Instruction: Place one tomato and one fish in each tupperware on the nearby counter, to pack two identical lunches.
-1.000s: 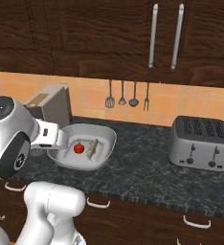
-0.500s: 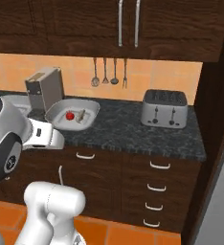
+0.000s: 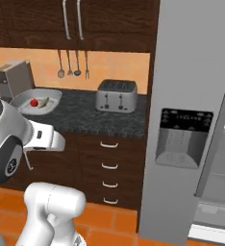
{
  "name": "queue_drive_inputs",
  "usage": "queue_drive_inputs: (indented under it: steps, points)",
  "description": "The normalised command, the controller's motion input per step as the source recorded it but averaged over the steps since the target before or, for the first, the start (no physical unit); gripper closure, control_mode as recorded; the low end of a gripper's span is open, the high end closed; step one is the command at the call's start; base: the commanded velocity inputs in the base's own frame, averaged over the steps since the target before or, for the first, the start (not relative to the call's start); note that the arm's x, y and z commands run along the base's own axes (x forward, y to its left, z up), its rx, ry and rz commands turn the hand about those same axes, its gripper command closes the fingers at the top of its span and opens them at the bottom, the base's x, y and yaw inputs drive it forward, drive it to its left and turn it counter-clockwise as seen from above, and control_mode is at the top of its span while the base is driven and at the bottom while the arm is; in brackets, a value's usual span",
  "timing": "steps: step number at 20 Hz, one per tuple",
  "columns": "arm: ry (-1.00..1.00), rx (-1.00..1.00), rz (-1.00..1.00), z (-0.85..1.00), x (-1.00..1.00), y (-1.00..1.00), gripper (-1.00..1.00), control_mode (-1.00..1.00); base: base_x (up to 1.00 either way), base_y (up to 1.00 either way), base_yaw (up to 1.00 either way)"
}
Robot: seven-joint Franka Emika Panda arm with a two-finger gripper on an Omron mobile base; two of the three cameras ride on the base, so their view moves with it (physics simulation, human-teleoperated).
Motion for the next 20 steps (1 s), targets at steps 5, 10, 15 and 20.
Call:
queue_drive_inputs:
  steps: [5,10,15,20]
  points:
    - [0.0,0.0,0.0,0.0,0.0,0.0,-1.0,1.0,0.11,-1.0,0.01]
    - [0.0,0.0,0.0,0.0,0.0,0.0,-1.0,1.0,0.22,-0.91,0.0]
    - [0.0,0.0,0.0,0.0,0.0,0.0,-1.0,1.0,0.48,-0.69,0.02]
    - [0.0,0.0,0.0,0.0,0.0,0.0,-1.0,1.0,0.45,-0.61,0.0]
